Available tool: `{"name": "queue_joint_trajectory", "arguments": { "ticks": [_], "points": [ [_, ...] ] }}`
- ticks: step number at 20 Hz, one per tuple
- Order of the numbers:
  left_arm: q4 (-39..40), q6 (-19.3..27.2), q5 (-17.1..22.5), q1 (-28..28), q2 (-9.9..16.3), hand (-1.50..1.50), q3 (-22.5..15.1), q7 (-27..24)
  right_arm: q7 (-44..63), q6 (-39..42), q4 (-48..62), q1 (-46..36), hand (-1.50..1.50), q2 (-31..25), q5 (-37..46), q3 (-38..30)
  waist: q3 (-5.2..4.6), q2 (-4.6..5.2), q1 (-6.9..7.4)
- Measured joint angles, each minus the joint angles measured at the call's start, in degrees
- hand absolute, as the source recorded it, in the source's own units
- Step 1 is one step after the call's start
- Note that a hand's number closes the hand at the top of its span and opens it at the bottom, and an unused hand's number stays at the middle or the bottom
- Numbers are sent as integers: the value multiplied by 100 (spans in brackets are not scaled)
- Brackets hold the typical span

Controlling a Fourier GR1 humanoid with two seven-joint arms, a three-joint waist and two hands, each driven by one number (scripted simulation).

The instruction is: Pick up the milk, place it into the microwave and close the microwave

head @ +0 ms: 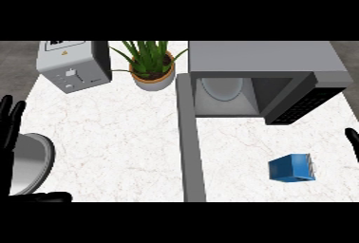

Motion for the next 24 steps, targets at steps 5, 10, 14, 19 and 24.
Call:
{"name": "queue_joint_trajectory", "arguments": {
  "ticks": [5,10,14,19,24],
  "points": [
    [-355,-269,397,443,62,-150,307,58,63,136,-59,328,-150,-1,-12,-247,-1,-1,3],
    [-705,-494,621,894,-32,-150,469,74,-139,295,34,628,-150,119,34,-516,0,1,10],
    [-1067,-774,1031,1315,-47,-150,760,150,-236,389,173,739,-150,267,196,-544,0,1,28],
    [-1166,-929,1173,1401,-89,-150,952,228,-599,702,553,929,-150,385,335,-662,0,5,21],
    [-1148,-1219,1480,1537,-62,-150,1318,195,-1017,778,1184,888,-150,604,694,-642,0,6,34]
  ]
}}
